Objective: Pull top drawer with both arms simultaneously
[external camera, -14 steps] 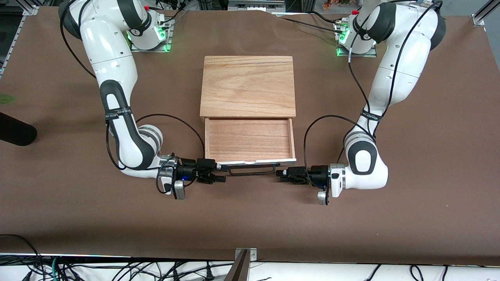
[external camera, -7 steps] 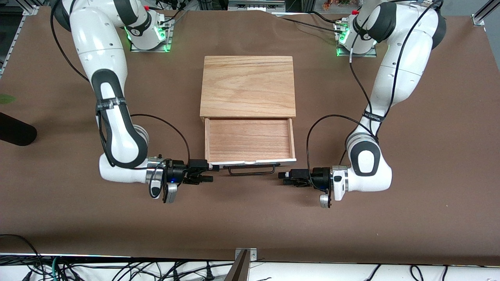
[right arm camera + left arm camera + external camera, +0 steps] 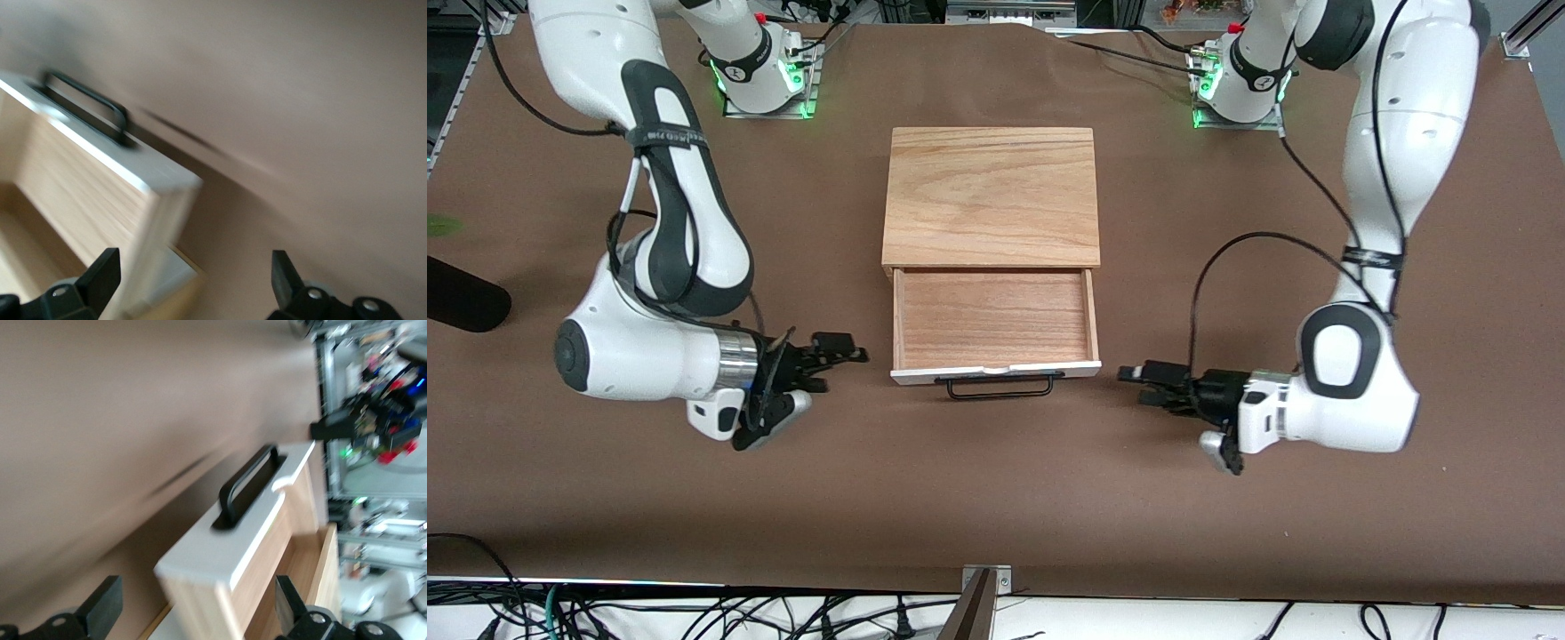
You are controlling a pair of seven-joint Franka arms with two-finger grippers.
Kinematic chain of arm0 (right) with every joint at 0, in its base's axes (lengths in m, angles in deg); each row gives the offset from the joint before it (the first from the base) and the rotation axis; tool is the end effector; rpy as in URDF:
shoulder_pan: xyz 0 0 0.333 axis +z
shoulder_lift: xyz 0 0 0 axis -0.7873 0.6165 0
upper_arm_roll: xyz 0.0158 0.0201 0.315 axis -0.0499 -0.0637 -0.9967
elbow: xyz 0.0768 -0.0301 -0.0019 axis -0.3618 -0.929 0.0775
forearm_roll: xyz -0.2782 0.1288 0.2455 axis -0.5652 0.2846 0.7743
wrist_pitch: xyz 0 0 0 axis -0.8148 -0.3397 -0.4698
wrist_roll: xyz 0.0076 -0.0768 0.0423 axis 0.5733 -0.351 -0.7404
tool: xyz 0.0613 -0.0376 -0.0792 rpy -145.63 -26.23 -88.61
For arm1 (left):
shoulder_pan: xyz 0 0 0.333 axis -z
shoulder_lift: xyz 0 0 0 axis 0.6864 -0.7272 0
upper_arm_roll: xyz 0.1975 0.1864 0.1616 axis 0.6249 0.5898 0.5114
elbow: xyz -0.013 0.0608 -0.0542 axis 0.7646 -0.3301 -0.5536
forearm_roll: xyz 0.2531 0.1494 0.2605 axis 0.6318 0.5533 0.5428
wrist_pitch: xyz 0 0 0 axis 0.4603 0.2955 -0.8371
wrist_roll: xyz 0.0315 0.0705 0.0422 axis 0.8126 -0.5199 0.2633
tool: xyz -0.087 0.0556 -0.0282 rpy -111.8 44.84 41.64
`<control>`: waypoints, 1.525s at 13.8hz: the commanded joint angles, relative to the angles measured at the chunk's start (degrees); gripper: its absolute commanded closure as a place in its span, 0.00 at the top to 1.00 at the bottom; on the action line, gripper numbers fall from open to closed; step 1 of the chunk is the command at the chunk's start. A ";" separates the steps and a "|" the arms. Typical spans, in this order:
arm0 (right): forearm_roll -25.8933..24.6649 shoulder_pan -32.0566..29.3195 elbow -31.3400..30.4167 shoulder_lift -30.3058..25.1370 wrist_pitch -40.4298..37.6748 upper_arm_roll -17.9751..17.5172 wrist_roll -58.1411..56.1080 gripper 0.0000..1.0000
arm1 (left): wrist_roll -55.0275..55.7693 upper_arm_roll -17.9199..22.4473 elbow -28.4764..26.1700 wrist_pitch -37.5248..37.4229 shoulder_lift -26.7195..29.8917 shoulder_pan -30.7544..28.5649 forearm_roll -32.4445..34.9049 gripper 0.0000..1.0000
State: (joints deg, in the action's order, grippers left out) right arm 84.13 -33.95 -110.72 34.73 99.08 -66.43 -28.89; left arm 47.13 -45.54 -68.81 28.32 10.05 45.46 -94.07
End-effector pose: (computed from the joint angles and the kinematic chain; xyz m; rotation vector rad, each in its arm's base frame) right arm 0.7054 0.2032 0.3665 -2.6367 -0.6685 0.0777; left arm 0.7286 -0.1490 0.2968 2.1464 -0.3981 -0.1350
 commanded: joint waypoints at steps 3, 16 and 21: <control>-13.85 0.73 -4.09 -2.19 -4.42 5.62 1.57 1.00 | 0.72 3.24 -1.12 -4.67 11.81 0.44 23.50 1.00; -18.18 0.74 -1.29 -17.36 -17.13 20.06 12.74 1.00 | 4.91 3.68 -2.08 -6.51 28.43 -0.18 52.57 1.00; -22.28 3.97 -3.40 -20.29 -20.32 19.53 13.52 1.00 | 26.72 3.59 -5.33 -18.89 35.19 -0.70 52.40 1.00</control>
State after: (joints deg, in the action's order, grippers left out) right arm 65.31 -32.44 -112.33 16.21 79.03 -46.48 -17.71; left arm 67.94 -41.62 -69.10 12.01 40.52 44.83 -43.32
